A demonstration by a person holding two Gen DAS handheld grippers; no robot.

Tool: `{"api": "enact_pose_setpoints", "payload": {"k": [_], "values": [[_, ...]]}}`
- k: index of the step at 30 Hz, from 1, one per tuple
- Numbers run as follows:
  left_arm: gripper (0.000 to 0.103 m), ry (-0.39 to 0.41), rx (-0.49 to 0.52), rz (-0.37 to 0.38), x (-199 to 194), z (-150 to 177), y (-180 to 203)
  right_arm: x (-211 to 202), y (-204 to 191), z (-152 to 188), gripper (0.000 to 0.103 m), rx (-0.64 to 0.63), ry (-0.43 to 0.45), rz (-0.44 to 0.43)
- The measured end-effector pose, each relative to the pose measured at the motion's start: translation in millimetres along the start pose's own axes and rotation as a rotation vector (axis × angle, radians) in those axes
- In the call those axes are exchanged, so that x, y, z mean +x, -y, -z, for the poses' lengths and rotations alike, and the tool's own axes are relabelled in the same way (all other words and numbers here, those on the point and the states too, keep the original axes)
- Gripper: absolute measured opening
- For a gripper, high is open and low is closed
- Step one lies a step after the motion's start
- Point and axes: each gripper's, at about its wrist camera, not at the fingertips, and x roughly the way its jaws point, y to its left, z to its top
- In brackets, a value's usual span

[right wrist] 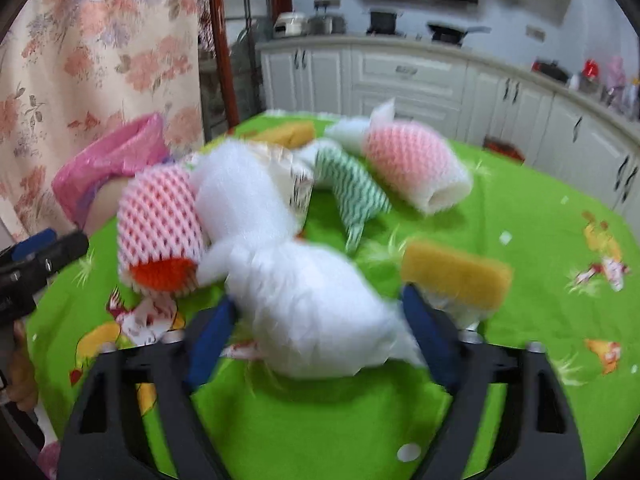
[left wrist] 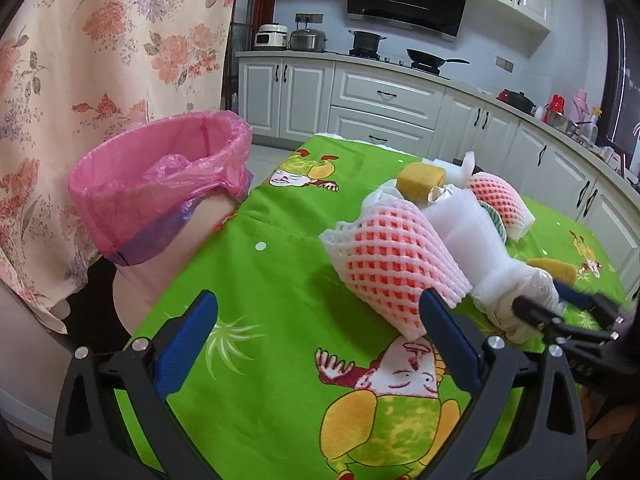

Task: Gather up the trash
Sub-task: 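Grasp the white plastic bag bundle with the right tool while the left tool grasps the pink foam net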

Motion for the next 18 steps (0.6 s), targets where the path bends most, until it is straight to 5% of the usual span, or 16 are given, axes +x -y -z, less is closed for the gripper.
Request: {"api": "enact_pose_setpoints", "payload": {"k": [5,15,18], "values": [[0.097,-0.009,0.009,0.008,5,-1,9,-10,7,10,0.041,0.035,0.014,-0.034],[0.097,-0.014,0.01,0.074,31,-16,53,-33,23,26,0.038,0.121,0.063,-0.054],[0.086,-0.039,-0.01,0.074,45,-18,60,-37,25,29,0.038,0.128,0.065,-0.056]]}}
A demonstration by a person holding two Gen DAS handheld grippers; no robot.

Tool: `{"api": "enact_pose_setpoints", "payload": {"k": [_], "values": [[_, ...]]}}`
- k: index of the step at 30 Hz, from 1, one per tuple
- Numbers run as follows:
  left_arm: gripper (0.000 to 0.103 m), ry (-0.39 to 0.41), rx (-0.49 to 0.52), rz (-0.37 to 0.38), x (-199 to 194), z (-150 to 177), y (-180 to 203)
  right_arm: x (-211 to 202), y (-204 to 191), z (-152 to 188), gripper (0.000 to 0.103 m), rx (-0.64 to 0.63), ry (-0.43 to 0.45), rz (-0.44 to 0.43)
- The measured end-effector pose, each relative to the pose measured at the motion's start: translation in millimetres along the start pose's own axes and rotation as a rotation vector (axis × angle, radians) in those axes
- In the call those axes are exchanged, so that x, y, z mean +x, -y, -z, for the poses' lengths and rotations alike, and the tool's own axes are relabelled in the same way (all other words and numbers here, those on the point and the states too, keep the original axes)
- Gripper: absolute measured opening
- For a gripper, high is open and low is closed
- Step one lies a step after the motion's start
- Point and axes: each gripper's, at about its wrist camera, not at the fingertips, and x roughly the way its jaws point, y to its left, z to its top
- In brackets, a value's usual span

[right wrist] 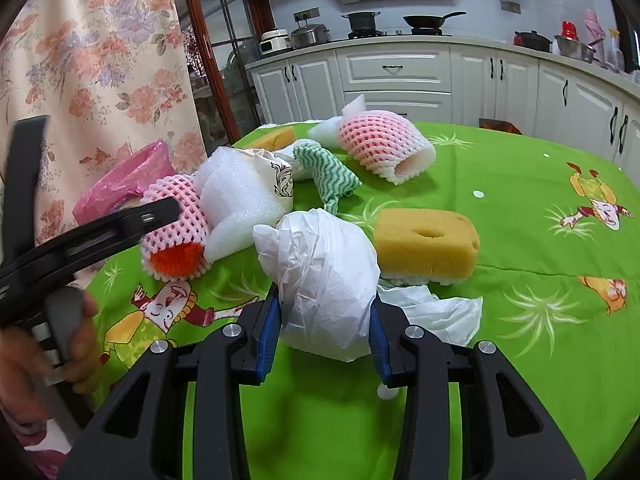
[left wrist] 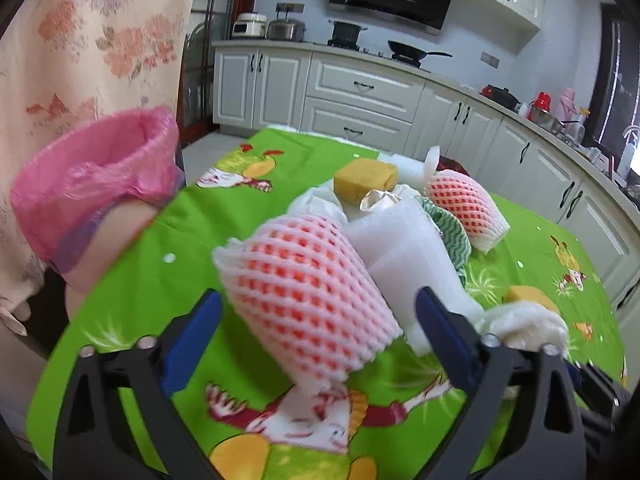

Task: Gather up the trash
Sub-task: 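Grasp the white plastic bag bundle with the right tool while the left tool grasps the pink foam net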

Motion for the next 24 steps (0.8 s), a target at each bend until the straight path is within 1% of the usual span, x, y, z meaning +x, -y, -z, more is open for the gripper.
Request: {"api": "enact_pose_setpoints", "payload": {"k": [1,4,6,7,8,9,12,24], "values": [[0.083,-0.011,-0.006,-0.007,6,-1,1,-2,0,1,0.038,-0.002,0.003,0.001],[0.066,-0.024,-0.001,-0.027,15,1,1,-7,1,4,0.038,-0.004,0.006,-0.003],[0.039,-0.023,0.02,-0.035,17,5,0,-8,3,7,0.038,0.0,0.004,-0.008],[0.036,-0.023,0.036,-0.031,17,6,0,-9,3,8,0.038,0.004,0.007,-0.011],[0.029,-0.014,0.043,-0.03,14,8,0,-11,3,8,0.038,0.003,0.013,-0.013],[0.025,-0.006,0.045,-0.031,11,10,-1,-11,3,8,0.038,-0.001,0.016,-0.014],[0.023,0.015,0.054,-0.025,-2,14,-2,-12,1,8,0.038,-0.008,0.015,-0.021],[0.022,0.062,0.111,-0.002,-47,40,-17,-22,-18,14,0.038,-0.046,0.027,-0.053]]}}
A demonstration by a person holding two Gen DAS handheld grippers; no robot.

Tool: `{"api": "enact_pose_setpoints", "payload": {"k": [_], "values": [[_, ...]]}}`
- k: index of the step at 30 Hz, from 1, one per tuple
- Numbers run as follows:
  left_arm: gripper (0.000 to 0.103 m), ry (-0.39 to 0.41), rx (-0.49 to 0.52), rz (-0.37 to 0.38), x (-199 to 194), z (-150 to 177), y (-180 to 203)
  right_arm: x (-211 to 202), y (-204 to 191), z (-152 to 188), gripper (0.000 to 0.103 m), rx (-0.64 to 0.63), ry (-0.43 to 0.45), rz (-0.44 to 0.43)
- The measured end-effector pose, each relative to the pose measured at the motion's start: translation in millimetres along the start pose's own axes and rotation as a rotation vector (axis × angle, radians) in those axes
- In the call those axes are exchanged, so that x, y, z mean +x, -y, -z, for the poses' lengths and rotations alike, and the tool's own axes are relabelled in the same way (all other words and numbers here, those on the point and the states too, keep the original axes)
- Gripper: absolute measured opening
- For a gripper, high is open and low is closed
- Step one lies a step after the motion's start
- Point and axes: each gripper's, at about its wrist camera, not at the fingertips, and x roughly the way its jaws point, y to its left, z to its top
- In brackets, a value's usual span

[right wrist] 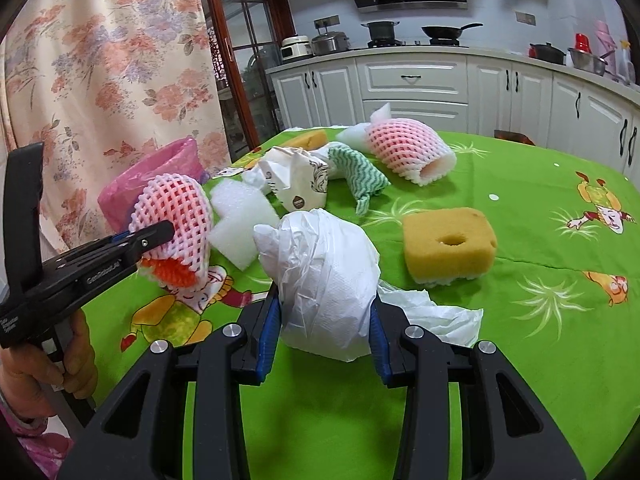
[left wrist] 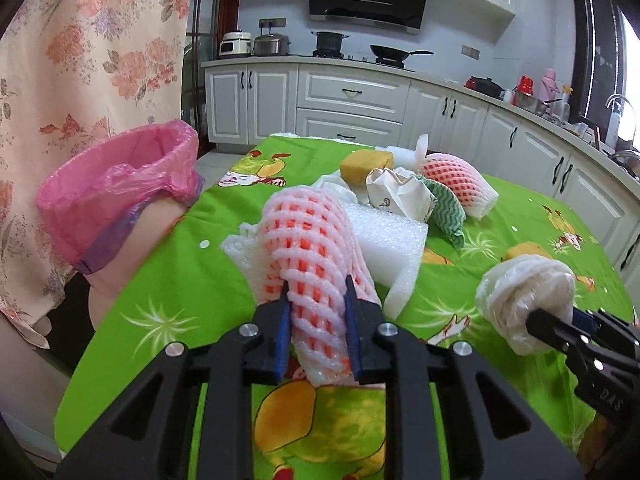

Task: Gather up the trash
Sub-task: 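Carry the bag bundle and pink foam net to the wastebasket and release both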

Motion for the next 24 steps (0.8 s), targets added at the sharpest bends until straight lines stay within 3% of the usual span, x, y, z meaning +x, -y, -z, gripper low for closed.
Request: {"api": "enact_pose_setpoints", "payload": {"k": [24], "values": [[0.022,0.095,0.029,-0.028,-46,19,-52,13,-71,-5,0.038,-0.078,-0.015,-0.083]]}}
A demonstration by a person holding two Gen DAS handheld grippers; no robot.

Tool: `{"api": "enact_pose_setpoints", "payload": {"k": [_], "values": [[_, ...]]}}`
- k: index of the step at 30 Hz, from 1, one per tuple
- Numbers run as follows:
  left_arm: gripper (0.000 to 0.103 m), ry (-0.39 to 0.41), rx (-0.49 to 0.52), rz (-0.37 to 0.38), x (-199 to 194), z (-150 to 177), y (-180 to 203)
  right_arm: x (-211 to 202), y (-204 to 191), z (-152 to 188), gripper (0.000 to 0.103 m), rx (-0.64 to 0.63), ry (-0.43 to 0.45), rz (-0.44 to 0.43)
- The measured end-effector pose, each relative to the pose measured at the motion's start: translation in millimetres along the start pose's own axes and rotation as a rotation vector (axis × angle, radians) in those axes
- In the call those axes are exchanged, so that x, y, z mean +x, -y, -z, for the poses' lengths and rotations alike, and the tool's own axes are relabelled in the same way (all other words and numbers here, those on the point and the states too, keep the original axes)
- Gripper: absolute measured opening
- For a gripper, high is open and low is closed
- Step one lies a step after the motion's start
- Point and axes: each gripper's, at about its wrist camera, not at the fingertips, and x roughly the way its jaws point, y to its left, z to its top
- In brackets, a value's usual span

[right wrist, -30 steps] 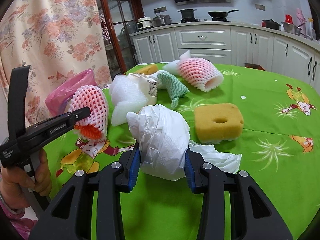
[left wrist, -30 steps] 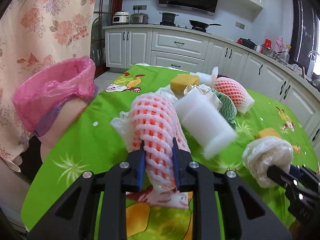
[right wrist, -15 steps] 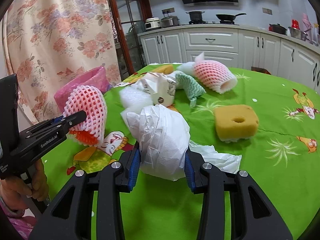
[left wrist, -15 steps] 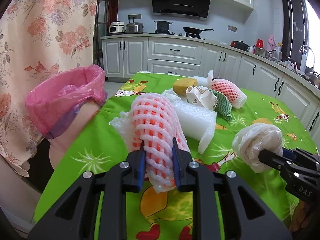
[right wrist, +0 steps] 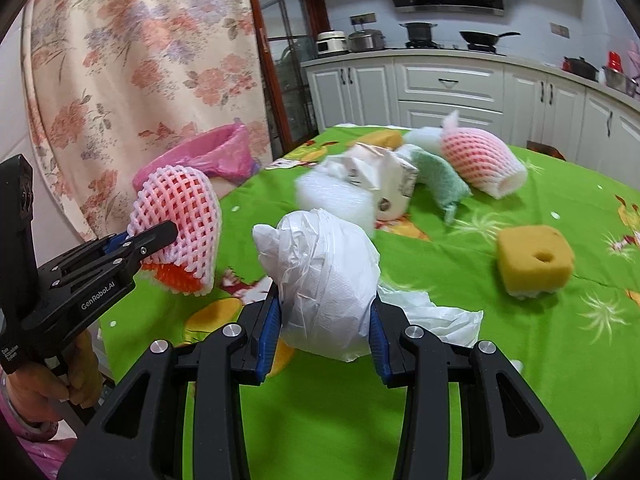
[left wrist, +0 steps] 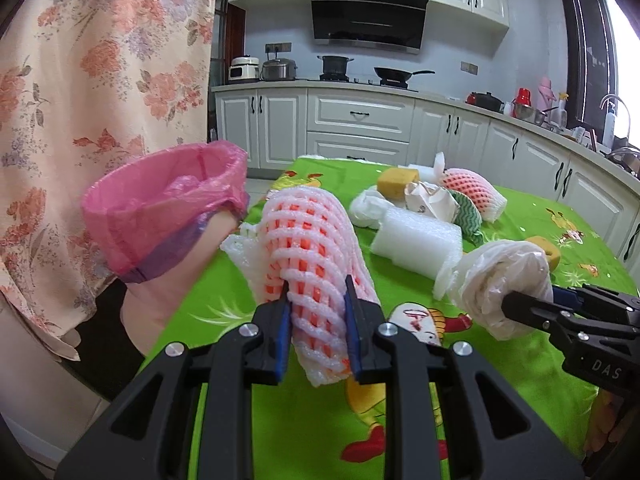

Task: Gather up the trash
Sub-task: 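Carry the bag bundle and pink foam net to the wastebasket and release both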

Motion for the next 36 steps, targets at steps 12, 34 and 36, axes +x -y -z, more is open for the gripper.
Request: {"api": "enact_pose_setpoints", "payload": {"k": [12,34,36], "values": [[0.022,0.029,0.0,-0.042,-10,-6,-37,26,-37,-30,0.038,-0.057,0.014,-0.06],[0.023,0.144,-0.041,-0.138,-22,-78,-131,64,-106,-121,0.038,-0.133,0.138,-0.185],[0.023,0.148,-0.043,-0.15,-15,-86,-139,78,-111,-133,0.038,-0.132,0.134,-0.204]]}}
